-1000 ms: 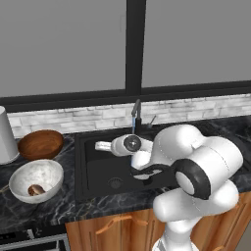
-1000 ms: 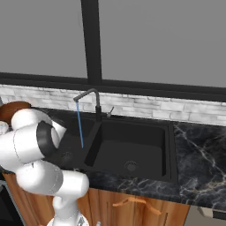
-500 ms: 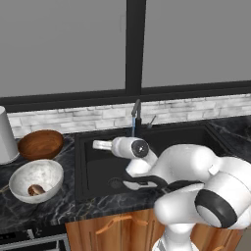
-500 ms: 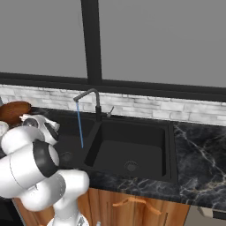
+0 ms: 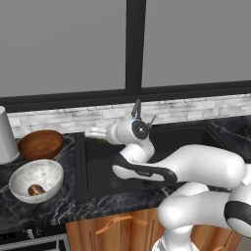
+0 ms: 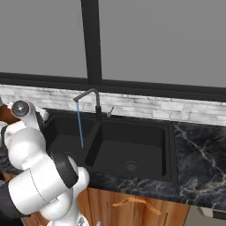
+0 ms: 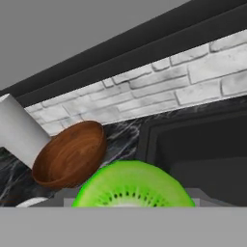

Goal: Pick the mushrooms from the sink and place them in one bowl. Place the kiwi in the other bowl. Then turn off the sink faucet.

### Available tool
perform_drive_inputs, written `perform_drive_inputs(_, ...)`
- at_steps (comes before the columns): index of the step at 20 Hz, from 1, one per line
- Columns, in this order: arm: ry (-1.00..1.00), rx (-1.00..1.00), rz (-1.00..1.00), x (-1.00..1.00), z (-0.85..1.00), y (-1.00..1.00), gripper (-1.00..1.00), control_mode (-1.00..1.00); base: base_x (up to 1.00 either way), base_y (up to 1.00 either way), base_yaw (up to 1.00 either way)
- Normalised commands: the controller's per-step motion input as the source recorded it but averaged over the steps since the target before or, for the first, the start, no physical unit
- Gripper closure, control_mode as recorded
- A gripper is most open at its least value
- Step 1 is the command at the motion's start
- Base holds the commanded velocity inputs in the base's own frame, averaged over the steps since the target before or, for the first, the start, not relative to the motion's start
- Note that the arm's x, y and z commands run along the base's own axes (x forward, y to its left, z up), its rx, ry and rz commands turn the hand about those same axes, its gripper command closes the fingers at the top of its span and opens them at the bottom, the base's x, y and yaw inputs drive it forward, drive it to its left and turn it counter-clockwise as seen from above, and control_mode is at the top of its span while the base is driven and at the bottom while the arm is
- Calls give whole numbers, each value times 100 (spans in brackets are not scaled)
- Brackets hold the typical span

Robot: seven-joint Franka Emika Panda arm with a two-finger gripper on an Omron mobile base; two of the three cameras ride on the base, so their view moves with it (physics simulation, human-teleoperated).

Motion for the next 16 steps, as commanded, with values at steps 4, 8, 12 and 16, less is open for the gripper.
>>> perform_drive_inputs(4, 12, -1, 9, -38, 28, 48, 100, -100, 0, 0, 0)
perform_drive_inputs(8, -3, -2, 8, -36, 0, 25, 100, -100, 0, 0, 0)
perform_drive_inputs(12, -5, -4, 8, -20, 8, 35, 100, -100, 0, 0, 0)
perform_drive_inputs(16, 0, -8, 3, -1, 13, 43, 100, -100, 0, 0, 0)
